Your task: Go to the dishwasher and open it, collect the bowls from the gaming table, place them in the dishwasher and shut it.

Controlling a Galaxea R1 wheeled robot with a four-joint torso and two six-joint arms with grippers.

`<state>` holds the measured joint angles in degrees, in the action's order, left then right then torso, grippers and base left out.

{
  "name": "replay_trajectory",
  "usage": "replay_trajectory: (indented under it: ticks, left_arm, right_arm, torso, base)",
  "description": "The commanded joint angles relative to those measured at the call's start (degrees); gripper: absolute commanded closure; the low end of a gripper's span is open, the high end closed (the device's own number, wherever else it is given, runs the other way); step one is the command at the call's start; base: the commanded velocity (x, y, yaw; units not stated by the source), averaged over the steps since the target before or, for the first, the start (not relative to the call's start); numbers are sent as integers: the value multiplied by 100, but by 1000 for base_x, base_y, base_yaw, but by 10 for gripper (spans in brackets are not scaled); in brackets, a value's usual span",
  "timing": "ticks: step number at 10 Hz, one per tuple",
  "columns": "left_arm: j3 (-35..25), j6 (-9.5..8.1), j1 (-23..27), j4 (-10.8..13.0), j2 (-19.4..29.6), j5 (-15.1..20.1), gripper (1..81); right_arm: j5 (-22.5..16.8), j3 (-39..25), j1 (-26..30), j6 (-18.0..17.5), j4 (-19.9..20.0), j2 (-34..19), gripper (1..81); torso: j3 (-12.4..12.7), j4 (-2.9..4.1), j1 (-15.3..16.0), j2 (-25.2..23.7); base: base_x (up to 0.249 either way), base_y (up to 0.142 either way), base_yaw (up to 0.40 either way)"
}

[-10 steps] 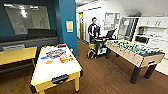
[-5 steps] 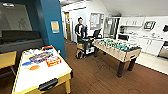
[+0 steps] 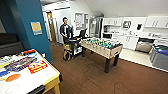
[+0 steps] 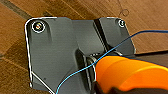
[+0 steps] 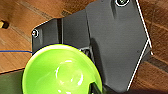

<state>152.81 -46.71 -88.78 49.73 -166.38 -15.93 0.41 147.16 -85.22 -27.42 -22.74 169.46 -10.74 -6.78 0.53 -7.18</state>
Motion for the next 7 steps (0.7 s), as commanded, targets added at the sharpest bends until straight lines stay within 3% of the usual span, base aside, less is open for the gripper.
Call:
replay_trajectory:
  ticks: [1, 7]
  left_arm:
    - [12, -4, 225, 11, 34, 161, 811]
    - [12, -4, 234, -7, 34, 161, 811]
  right_arm:
    - [-244, -13, 273, 17, -108, 11, 811]
    - [-244, -13, 282, 17, -108, 3, 811]
  torso:
    - [0, 0, 0, 0]
    - [0, 0, 0, 0]
  base:
    - [0, 0, -399]
    - [0, 0, -399]
